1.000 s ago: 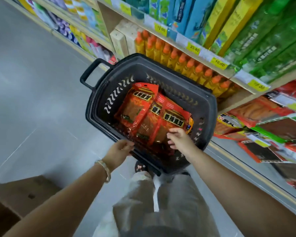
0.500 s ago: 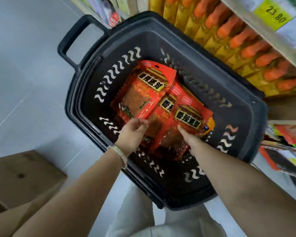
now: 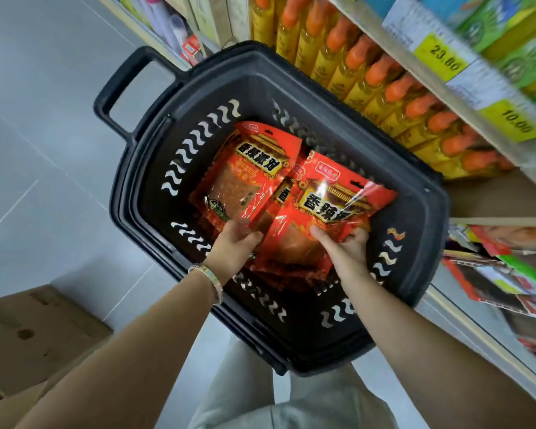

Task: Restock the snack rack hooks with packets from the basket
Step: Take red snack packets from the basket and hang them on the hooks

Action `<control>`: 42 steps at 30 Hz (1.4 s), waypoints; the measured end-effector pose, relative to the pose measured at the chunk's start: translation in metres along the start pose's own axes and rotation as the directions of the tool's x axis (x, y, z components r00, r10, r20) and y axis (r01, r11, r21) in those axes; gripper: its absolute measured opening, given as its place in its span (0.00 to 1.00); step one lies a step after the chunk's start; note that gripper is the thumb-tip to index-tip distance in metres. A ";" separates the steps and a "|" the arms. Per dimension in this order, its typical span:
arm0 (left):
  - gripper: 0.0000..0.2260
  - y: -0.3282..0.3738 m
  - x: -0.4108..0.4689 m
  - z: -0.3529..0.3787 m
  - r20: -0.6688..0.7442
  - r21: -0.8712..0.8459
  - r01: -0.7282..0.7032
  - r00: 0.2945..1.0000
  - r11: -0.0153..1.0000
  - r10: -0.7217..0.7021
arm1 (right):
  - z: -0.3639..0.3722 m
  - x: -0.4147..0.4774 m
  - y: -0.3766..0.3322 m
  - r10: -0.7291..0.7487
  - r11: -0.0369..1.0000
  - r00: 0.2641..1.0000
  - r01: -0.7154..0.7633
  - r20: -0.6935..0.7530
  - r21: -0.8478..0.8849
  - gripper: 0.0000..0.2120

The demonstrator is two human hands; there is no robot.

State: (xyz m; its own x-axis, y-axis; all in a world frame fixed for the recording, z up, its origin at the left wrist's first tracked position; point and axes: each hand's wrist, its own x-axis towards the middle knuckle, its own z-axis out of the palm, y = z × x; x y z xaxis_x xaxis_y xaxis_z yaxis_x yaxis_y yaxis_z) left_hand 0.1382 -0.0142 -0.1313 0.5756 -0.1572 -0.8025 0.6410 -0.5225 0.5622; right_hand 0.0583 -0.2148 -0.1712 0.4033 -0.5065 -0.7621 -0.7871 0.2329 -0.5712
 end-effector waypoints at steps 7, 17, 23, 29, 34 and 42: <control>0.11 0.025 0.000 -0.012 0.151 0.221 -0.063 0.988 0.973 0.030 | 0.012 -0.022 -0.036 0.038 0.998 0.988 -0.045 0.149 0.040 0.54; 0.12 -0.002 0.029 -0.037 -0.064 0.098 0.008 0.998 0.995 -0.001 | 0.032 0.039 0.016 0.364 0.928 0.931 -0.361 -0.019 0.095 0.37; 0.11 -0.005 0.036 -0.038 -0.072 0.042 0.058 0.996 0.997 -0.055 | 0.049 0.051 0.029 0.326 0.945 0.944 -0.323 -0.060 0.049 0.48; 0.21 0.008 0.026 -0.040 -0.068 -0.073 0.098 0.992 0.993 -0.103 | 0.028 0.016 0.022 0.144 0.987 0.976 -0.130 -0.162 0.096 0.20; 0.17 0.031 -0.010 -0.036 -0.093 -0.001 -0.061 0.994 0.998 0.061 | -0.009 -0.046 0.006 0.002 0.987 0.984 0.026 -0.175 0.158 0.06; 0.05 0.094 -0.100 -0.002 0.105 -0.036 -0.338 0.935 0.941 0.340 | -0.080 -0.139 -0.020 -0.316 0.926 0.890 0.364 -0.329 0.095 0.19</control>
State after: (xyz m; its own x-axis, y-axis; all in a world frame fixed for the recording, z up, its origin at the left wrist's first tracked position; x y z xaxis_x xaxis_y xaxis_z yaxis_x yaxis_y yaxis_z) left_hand 0.1412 -0.0460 0.0021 0.7022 -0.4127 -0.5802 0.4267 -0.4085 0.8069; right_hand -0.0199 -0.2154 -0.0293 0.4539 -0.7977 -0.3971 -0.5378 0.1101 -0.8358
